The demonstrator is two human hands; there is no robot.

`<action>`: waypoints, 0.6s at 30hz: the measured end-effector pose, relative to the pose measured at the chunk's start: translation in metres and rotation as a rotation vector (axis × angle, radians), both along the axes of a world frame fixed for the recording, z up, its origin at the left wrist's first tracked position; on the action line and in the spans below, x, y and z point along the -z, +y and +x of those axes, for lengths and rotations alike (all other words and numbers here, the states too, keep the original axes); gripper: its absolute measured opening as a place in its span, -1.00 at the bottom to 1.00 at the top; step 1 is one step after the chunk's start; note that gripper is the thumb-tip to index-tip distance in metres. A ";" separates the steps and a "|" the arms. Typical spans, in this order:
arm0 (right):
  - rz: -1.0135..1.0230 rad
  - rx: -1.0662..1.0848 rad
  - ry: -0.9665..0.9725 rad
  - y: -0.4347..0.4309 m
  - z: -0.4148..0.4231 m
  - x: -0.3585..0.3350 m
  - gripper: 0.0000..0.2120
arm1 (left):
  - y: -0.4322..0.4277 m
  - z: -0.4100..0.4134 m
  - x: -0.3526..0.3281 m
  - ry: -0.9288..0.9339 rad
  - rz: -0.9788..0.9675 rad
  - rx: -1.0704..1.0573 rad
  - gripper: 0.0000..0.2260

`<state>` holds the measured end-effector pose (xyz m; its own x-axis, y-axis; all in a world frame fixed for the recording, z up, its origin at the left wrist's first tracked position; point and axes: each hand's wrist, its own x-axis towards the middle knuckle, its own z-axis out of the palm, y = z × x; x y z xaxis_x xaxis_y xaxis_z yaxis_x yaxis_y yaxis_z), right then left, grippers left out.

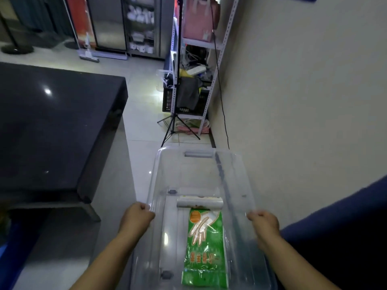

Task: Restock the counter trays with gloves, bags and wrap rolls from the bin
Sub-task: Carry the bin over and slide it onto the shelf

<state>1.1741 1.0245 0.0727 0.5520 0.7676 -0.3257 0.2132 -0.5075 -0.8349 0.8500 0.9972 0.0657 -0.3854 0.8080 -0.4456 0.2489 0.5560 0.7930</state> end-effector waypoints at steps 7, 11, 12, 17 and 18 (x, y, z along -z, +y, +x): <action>-0.017 -0.102 -0.025 0.127 -0.018 -0.007 -0.81 | 0.102 -0.012 0.006 0.118 0.007 -0.015 -0.85; -0.028 -0.157 -0.032 0.207 -0.025 0.004 -0.91 | 0.166 -0.017 0.011 0.144 -0.012 -0.059 -0.94; -0.031 -0.172 -0.031 0.230 -0.028 0.006 -0.92 | 0.185 -0.018 0.012 0.147 -0.014 -0.067 -0.95; -0.025 -0.252 -0.009 0.363 -0.047 0.019 -0.91 | 0.298 -0.029 0.017 0.139 -0.044 -0.123 -0.91; -0.024 -0.266 0.005 0.392 -0.050 0.021 -0.88 | 0.322 -0.031 0.017 0.136 -0.056 -0.141 -0.91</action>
